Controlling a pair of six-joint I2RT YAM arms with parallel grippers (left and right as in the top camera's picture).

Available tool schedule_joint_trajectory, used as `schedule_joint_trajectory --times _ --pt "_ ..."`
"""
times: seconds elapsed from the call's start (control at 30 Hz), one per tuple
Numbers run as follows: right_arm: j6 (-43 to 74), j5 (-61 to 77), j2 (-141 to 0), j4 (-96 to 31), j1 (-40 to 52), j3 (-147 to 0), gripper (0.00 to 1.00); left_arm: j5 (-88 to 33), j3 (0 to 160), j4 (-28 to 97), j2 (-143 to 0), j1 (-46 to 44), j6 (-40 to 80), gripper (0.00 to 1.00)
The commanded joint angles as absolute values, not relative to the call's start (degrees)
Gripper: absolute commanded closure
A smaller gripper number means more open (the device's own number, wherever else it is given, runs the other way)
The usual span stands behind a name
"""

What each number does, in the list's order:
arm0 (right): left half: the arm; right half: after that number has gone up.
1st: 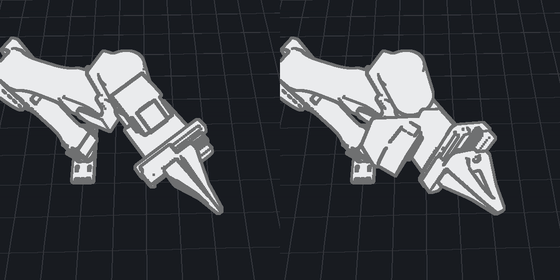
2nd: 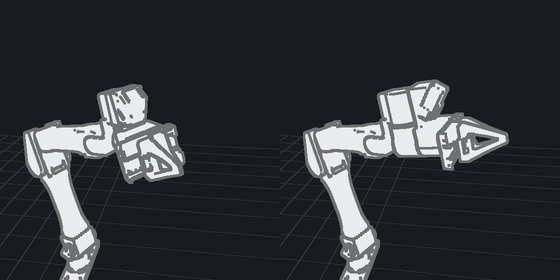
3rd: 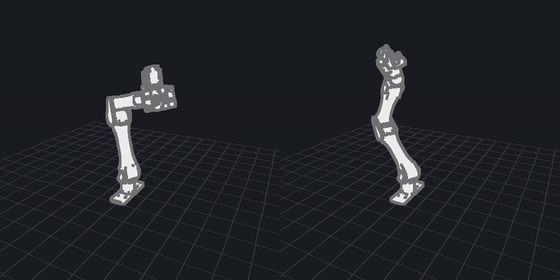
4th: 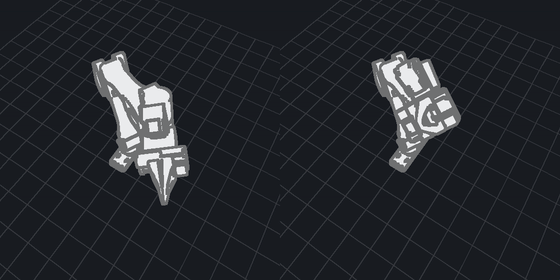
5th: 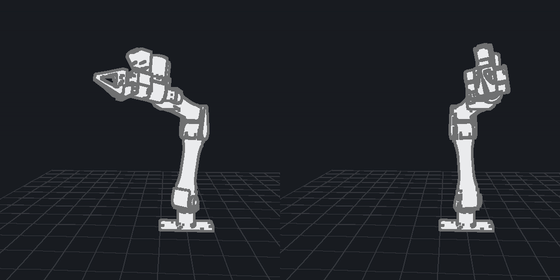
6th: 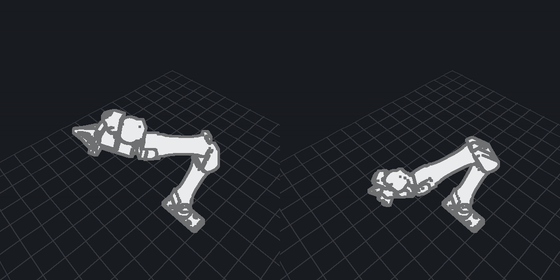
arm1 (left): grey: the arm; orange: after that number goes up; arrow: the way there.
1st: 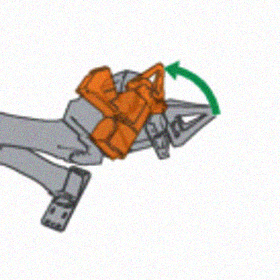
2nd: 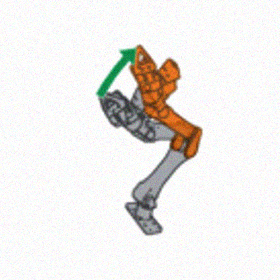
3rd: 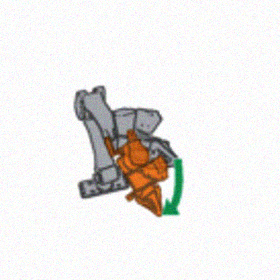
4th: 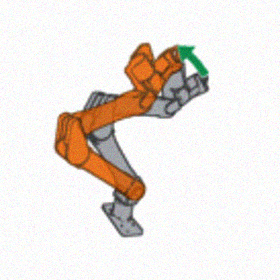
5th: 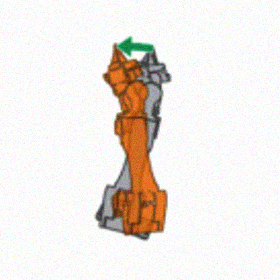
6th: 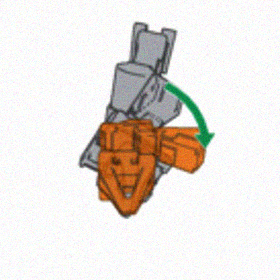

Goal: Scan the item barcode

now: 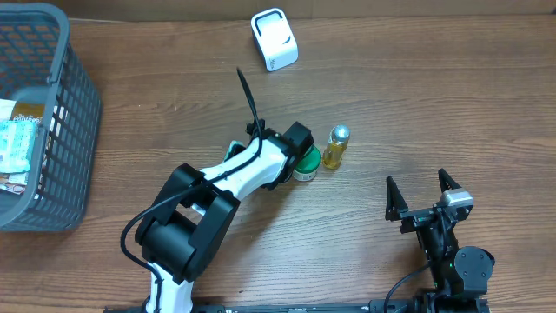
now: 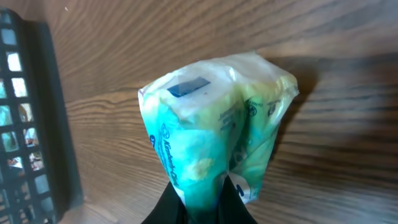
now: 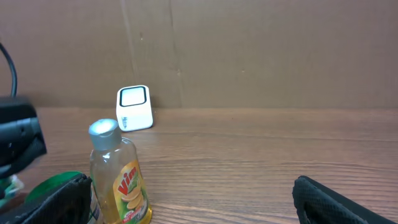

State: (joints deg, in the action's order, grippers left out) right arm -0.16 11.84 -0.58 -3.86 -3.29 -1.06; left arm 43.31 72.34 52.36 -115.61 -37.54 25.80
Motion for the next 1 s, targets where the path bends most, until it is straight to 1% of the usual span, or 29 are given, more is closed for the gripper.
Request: schedule_joint_trajectory --times 0.0,0.07,0.13,0.47,0.97 --pt "0.0 12.1 -0.2 -3.6 -3.5 -0.4 0.00 45.8 70.1 50.2 -115.2 -37.9 27.4 0.96" --pt "0.0 12.1 -0.2 -3.6 -3.5 -0.4 0.00 45.3 69.7 49.6 -115.2 -38.0 27.5 0.96" --pt "0.0 12.1 -0.2 -3.6 -3.5 -0.4 0.00 45.0 69.7 49.5 -115.2 -38.0 27.5 0.94" --pt "0.0 12.1 -0.2 -3.6 -3.5 -0.4 0.00 44.3 70.1 49.7 -115.2 -38.0 27.5 0.74" --pt "0.0 12.1 -0.2 -3.6 -3.5 -0.4 0.00 38.9 74.1 52.7 -113.4 -37.8 27.5 0.63"
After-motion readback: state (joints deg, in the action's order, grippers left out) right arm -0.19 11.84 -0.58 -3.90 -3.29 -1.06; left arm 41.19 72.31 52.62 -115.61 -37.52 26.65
